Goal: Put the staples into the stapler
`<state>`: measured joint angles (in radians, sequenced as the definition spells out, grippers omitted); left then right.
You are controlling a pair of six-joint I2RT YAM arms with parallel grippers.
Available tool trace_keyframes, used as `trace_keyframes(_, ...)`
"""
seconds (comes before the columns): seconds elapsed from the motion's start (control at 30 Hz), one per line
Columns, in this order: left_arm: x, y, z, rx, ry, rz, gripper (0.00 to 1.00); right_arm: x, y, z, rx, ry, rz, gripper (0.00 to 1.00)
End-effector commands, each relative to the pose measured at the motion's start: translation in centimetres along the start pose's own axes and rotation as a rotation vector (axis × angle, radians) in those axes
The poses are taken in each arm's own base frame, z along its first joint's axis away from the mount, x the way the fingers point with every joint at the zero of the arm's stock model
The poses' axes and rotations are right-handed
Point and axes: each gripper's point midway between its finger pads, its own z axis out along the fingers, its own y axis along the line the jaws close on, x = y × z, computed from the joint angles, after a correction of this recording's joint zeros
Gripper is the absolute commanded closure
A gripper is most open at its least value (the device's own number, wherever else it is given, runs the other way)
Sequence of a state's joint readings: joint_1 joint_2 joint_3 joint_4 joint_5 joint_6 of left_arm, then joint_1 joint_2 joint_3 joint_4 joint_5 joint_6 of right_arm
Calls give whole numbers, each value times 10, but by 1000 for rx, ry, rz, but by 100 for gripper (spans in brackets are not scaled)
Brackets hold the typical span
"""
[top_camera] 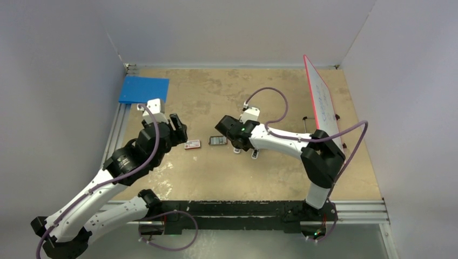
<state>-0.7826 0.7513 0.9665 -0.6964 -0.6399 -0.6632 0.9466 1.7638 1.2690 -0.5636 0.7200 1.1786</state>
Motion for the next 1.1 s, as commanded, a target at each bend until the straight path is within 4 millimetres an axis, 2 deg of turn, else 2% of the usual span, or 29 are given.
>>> trace_keyframes(0.0,-5,-6,3,21,-19,0,38,0,-6,11,46,-44,-11,83)
trace_keyframes(0.37,-5,-6,4,22,-17,2,39,5,6,12,-18,-23,-14,84)
trace_keyframes(1.07,-5,-8,4,28,-16,1,38,19,8,21,-11,15,-50,84)
